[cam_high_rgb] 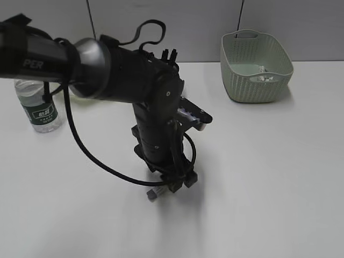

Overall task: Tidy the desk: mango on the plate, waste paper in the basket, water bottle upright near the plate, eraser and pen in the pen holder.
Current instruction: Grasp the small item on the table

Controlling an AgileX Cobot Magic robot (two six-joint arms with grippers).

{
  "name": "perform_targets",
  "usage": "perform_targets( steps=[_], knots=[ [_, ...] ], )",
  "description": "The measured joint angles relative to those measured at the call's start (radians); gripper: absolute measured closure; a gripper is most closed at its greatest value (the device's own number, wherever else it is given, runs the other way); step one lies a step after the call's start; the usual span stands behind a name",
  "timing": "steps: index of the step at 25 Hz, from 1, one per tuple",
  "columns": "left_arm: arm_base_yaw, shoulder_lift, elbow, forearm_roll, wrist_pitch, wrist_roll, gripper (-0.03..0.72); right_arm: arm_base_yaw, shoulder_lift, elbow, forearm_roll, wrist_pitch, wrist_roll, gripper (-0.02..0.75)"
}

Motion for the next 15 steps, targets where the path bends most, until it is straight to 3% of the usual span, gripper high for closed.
perform_targets(
  steps=[15],
  knots=[
    [-0.013, 0.045, -0.01, 0.056, -0.026, -0.056, 0.271, 0.0, 0.0, 0.0, -0.003, 0.0, 0.0, 0.295]
  ],
)
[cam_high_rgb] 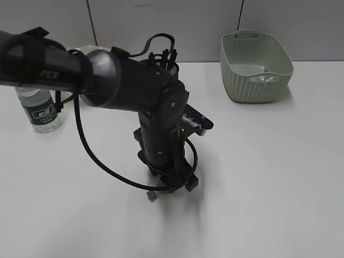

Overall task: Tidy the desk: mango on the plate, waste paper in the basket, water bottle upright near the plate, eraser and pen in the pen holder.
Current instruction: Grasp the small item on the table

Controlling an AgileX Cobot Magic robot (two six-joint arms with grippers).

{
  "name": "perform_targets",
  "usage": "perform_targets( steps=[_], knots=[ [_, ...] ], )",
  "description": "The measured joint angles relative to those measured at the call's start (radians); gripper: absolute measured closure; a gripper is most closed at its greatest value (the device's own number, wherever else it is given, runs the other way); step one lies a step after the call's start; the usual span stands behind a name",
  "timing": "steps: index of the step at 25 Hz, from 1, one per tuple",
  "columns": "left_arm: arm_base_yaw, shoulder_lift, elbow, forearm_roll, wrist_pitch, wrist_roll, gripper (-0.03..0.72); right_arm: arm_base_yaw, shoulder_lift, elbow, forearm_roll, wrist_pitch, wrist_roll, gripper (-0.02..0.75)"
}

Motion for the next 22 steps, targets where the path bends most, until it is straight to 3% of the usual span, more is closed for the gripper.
perform_targets(
  steps=[4, 10, 16, 22],
  knots=[
    [-0.008, 0.001, 0.0, 0.0, -0.001, -0.001, 0.337, 0.0, 0.0, 0.0, 0.0, 0.0, 0.0, 0.296],
    [-0.013, 0.002, 0.0, -0.002, 0.0, -0.004, 0.535, 0.0, 0.0, 0.003, 0.0, -0.001, 0.0, 0.296],
    [-0.013, -0.001, -0.034, 0.019, 0.031, -0.004, 0.535, 0.0, 0.0, 0.003, 0.0, -0.001, 0.0, 0.296],
    [0.024, -0.022, -0.252, 0.075, 0.064, -0.004, 0.535, 0.0, 0.0, 0.003, -0.001, -0.003, 0.0, 0.296]
  ],
)
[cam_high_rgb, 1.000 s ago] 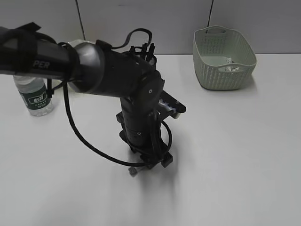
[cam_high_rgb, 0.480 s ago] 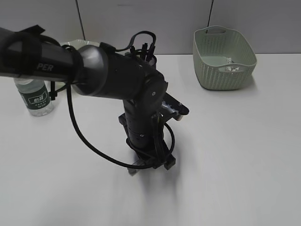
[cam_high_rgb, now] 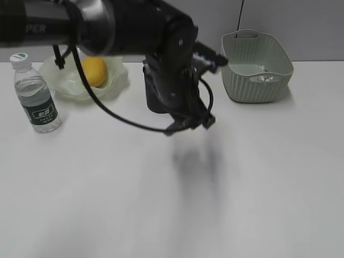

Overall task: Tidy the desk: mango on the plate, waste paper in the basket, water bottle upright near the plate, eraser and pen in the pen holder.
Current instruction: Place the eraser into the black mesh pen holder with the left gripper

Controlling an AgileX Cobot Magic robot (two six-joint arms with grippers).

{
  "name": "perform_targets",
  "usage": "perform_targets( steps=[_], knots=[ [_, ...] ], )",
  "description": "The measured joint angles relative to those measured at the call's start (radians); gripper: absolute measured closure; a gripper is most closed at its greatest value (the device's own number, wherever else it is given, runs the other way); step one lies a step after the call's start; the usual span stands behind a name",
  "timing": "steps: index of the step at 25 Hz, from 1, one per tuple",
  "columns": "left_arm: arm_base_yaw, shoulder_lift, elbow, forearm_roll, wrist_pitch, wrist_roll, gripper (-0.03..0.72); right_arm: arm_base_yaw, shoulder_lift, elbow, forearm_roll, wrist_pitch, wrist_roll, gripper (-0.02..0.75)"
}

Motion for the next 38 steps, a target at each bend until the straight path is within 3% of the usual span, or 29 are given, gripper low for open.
perform_targets(
  steps=[6, 14, 29, 31, 35, 38],
  knots=[
    [0.132, 0.0, -0.223, -0.016, -0.108, 0.0, 0.535, 0.0, 0.0, 0.0, 0.0, -0.001, 0.0, 0.296],
    [0.285, 0.009, -0.247, -0.155, -0.349, -0.003, 0.535, 0.0, 0.0, 0.0, -0.001, -0.004, 0.0, 0.296],
    [0.293, 0.11, -0.247, -0.219, -0.359, -0.003, 0.526, 0.0, 0.0, 0.0, -0.004, -0.005, 0.007, 0.297],
    [0.293, 0.11, -0.247, -0.224, -0.357, -0.003, 0.486, 0.0, 0.0, 0.0, -0.004, -0.005, 0.007, 0.297],
    [0.293, 0.11, -0.247, -0.226, -0.34, -0.003, 0.337, 0.0, 0.0, 0.0, -0.005, -0.005, 0.008, 0.297],
    [0.293, 0.11, -0.247, -0.228, -0.335, -0.003, 0.284, 0.0, 0.0, 0.0, -0.007, -0.005, 0.008, 0.297]
  ],
)
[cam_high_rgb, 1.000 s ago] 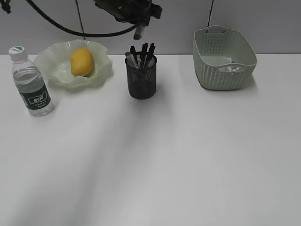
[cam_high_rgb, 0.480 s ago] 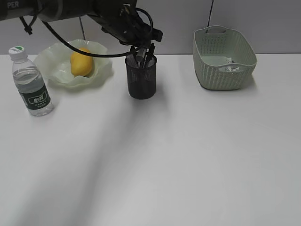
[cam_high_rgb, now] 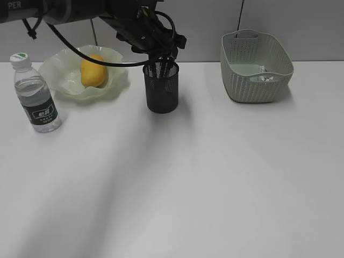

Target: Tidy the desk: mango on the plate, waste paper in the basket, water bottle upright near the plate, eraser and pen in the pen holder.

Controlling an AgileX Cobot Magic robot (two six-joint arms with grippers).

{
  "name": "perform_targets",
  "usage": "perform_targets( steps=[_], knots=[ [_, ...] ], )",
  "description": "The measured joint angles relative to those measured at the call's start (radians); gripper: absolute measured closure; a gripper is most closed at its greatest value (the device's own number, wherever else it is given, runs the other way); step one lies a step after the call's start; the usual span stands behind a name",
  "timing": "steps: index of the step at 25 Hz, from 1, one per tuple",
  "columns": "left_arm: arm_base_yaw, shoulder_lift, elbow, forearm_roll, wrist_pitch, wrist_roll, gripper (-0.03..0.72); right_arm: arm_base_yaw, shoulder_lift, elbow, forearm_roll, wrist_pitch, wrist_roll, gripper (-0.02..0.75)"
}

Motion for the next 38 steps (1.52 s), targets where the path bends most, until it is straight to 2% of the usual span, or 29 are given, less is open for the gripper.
perform_targets(
  steps=[8, 19, 27, 32, 38],
  knots=[
    [0.0, -0.07, 0.0, -0.001, 0.115, 0.0, 0.271, 0.0, 0.0, 0.0, 0.0, 0.0, 0.0, 0.297],
    [0.0, -0.209, 0.0, 0.013, 0.618, 0.0, 0.27, 0.0, 0.0, 0.0, -0.002, 0.0, 0.004, 0.297],
    [0.0, -0.289, 0.012, 0.03, 0.65, 0.0, 0.27, 0.0, 0.0, 0.0, -0.003, -0.001, 0.006, 0.298],
    [0.0, -0.396, 0.131, 0.048, 0.65, 0.0, 0.27, 0.0, 0.0, 0.0, -0.003, -0.001, 0.007, 0.298],
    [0.0, -0.629, 0.407, 0.086, 0.649, 0.0, 0.27, 0.0, 0.0, 0.0, -0.003, -0.001, 0.007, 0.298]
  ],
)
